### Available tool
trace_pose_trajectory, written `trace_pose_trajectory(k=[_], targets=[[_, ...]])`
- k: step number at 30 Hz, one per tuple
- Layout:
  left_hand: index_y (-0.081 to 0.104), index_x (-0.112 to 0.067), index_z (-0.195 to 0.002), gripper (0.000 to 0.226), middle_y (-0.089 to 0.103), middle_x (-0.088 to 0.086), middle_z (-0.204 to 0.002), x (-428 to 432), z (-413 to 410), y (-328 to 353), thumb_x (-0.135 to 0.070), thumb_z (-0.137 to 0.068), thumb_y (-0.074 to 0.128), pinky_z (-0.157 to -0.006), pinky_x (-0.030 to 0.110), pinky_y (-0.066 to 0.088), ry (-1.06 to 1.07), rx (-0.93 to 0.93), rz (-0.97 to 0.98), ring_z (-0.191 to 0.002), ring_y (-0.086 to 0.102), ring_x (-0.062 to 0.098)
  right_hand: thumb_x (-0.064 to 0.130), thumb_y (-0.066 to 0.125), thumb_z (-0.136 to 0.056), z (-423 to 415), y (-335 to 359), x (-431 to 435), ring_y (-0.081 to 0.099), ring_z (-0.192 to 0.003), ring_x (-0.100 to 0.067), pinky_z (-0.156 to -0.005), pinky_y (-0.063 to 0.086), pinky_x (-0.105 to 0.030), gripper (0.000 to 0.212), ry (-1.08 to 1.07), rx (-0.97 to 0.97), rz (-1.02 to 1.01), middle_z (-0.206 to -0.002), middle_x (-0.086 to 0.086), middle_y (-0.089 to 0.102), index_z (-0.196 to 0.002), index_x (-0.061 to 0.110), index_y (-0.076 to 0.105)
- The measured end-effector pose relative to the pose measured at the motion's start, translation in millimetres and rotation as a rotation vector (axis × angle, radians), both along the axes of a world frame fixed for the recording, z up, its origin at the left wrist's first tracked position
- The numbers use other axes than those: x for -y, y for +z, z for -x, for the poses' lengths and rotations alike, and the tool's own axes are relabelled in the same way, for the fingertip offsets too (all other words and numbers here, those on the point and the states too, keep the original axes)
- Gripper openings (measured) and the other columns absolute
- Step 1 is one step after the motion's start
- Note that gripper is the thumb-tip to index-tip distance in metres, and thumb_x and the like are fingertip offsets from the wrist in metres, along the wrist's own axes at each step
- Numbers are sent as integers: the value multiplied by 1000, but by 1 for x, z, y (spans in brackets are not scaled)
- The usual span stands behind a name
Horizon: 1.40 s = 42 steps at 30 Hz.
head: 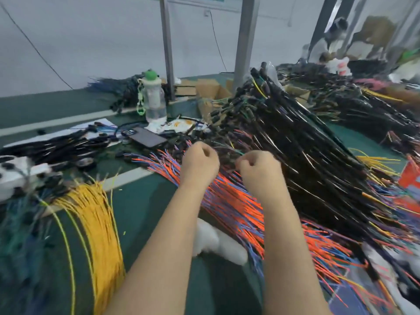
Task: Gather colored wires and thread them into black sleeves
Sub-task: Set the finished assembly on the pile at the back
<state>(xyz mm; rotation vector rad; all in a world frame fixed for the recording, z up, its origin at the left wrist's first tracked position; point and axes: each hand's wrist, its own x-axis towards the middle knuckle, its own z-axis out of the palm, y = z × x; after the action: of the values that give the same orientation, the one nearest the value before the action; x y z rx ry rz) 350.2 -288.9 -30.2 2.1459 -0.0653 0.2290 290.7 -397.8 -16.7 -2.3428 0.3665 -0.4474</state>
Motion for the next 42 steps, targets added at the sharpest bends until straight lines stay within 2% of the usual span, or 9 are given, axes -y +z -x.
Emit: trace_pose_trajectory(k=[3, 6, 11, 18, 27, 32, 36, 39, 42], targets=[[63, -3, -95, 24, 65, 20, -105, -37, 10, -27, -17, -92, 45, -86, 38, 46, -31, -139, -269, -102, 58, 35, 32, 52, -93, -6, -34, -30, 54, -116, -32, -93, 42, -35, 36, 153, -387, 243, -123, -21, 59, -112, 3, 61], [60, -1, -98, 24, 60, 22, -110, -43, 22, -41, -19, -92, 46, -89, 46, 46, -118, -214, -388, -103, 56, 40, 42, 55, -91, -12, -54, -47, 35, -135, -29, -113, 26, -44, 59, 45, -365, 250, -144, -16, 40, -134, 4, 38], [59, -6, -111, 27, 53, 18, -121, -41, 24, -42, -20, -93, 45, -92, 41, 45, -151, -197, -344, -109, 54, 36, 56, 55, -87, -21, -61, -50, 37, -134, -30, -110, 25, -46, 82, 0, -348, 252, -145, -16, 40, -143, 8, 21], [60, -7, -110, 27, 59, 15, -117, -52, 22, -37, -11, -93, 40, -85, 31, 41, -123, -194, -216, -109, 54, 30, 56, 60, -85, -17, -60, -48, 46, -128, -28, -102, 34, -42, 67, 67, -340, 300, -139, -8, 47, -137, 19, 41], [45, -12, -58, 35, 63, 21, -74, -75, 43, -35, -16, -92, 41, -78, 37, 48, -80, -226, -192, -88, 66, 31, 36, 65, -85, 4, -61, -63, 53, -119, -30, -93, 42, -36, 44, 249, -293, 276, -128, -10, 58, -125, 20, 55], [45, -14, -61, 36, 55, 10, -68, -80, 55, -37, -25, -95, 44, -62, 31, 32, -45, -252, -212, -92, 59, 33, 31, 65, -86, 12, -57, -68, 57, -108, -31, -83, 43, -33, 27, 349, -285, 236, -113, -11, 64, -108, 15, 63], [54, -13, -71, 28, 66, 11, -93, -86, 57, -39, -25, -95, 45, -75, 32, 43, 11, -233, -262, -96, 59, 30, 30, 63, -86, 11, -47, -61, 56, -82, -31, -73, 43, -32, 17, 303, -210, 153, -83, -12, 65, -79, 15, 66], [57, -15, -95, 15, 58, 13, -113, -94, 51, -43, -25, -95, 45, -85, 34, 44, 93, -233, -211, -103, 57, 31, 24, 55, -92, 1, -41, -52, 61, -103, -31, -88, 47, -35, 21, 113, -37, 77, -107, -11, 69, -104, 15, 70], [49, -8, -127, 34, 49, 16, -129, -93, 45, -43, -23, -97, 43, -96, 34, 40, 106, -285, -87, -116, 50, 31, 23, 45, -98, -10, -47, -53, 53, -120, -33, -99, 42, -37, 34, 213, -241, 178, -128, -16, 60, -127, 12, 58]])
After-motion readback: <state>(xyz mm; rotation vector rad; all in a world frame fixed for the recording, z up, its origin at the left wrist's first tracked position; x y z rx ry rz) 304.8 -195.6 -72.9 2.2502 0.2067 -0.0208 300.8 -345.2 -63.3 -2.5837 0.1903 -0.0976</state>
